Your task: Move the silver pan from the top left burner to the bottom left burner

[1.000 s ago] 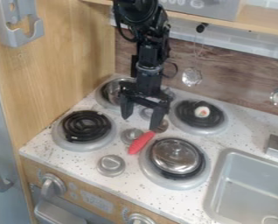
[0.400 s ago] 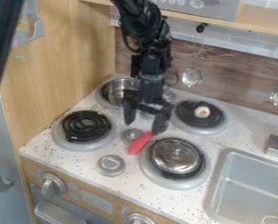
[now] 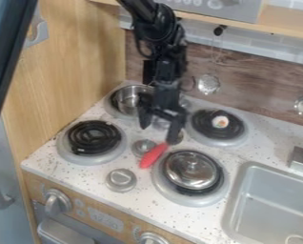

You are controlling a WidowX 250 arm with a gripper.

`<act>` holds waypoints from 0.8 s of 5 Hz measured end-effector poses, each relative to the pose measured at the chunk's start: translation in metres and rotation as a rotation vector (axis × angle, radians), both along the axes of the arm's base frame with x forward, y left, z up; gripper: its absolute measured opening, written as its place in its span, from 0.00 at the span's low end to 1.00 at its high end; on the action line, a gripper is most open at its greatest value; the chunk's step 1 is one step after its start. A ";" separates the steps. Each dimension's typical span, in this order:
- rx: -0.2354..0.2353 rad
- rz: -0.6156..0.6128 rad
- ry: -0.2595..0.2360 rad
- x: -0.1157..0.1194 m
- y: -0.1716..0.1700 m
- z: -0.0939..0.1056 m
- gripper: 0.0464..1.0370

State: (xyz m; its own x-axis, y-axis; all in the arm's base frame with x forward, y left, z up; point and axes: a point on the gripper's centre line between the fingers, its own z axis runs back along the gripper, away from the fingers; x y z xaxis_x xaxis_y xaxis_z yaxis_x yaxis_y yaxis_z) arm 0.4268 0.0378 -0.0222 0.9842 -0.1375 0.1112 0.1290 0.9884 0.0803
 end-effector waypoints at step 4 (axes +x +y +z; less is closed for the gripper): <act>0.021 0.035 -0.244 0.040 0.064 0.030 0.96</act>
State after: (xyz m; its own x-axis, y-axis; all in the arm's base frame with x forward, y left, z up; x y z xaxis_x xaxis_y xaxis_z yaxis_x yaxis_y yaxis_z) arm 0.4669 0.1018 0.0074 0.9326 -0.1091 0.3439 0.0694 0.9896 0.1258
